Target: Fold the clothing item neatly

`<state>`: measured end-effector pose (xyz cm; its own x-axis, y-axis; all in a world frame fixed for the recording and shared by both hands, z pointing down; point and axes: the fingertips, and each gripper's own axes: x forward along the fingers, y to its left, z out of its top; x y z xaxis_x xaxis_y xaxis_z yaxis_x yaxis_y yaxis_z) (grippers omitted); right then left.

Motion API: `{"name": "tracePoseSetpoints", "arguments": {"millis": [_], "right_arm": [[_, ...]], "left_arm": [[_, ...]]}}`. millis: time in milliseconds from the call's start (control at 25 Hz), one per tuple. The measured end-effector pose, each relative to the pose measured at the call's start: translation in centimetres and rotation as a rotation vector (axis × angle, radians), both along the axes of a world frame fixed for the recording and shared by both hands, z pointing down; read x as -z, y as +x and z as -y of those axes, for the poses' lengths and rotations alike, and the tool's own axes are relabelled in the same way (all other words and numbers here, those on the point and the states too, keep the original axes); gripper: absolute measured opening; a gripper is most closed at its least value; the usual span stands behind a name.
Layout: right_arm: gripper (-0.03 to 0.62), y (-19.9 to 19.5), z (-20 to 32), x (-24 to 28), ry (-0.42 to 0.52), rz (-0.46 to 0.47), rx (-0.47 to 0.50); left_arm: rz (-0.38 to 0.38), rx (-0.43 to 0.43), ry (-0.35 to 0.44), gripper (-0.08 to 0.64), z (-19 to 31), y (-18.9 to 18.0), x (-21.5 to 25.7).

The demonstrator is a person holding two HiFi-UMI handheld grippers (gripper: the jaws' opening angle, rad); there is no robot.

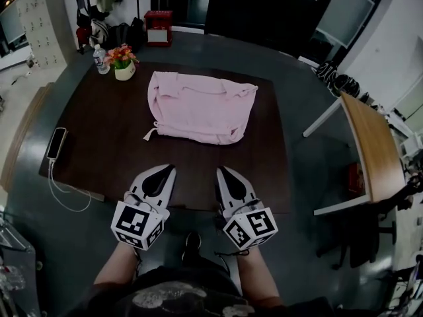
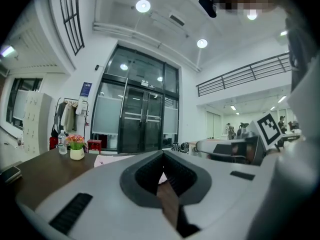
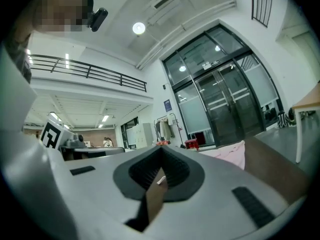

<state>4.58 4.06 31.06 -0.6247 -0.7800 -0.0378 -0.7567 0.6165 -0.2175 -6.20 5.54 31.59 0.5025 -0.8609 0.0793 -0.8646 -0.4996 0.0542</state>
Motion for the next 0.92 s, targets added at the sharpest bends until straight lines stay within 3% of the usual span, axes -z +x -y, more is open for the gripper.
{"name": "tracePoseSetpoints", "arguments": {"millis": [400, 640, 920], "right_arm": [[-0.008, -5.3, -12.8, -1.0, 0.01, -0.119, -0.037], [-0.009, -4.9, -18.8, -1.9, -0.011, -0.137, -0.101], [-0.009, -4.9, -22.2, -2.8, -0.042, -0.145, -0.15]], "left_arm": [[-0.024, -0.057, -0.04, 0.011, -13.0, -4.8, -1.4], [-0.032, -0.105, -0.038, 0.011, -18.6, -5.0, -1.8], [-0.034, -0.145, -0.068, 0.011, -22.6, -5.5, -2.6]]}}
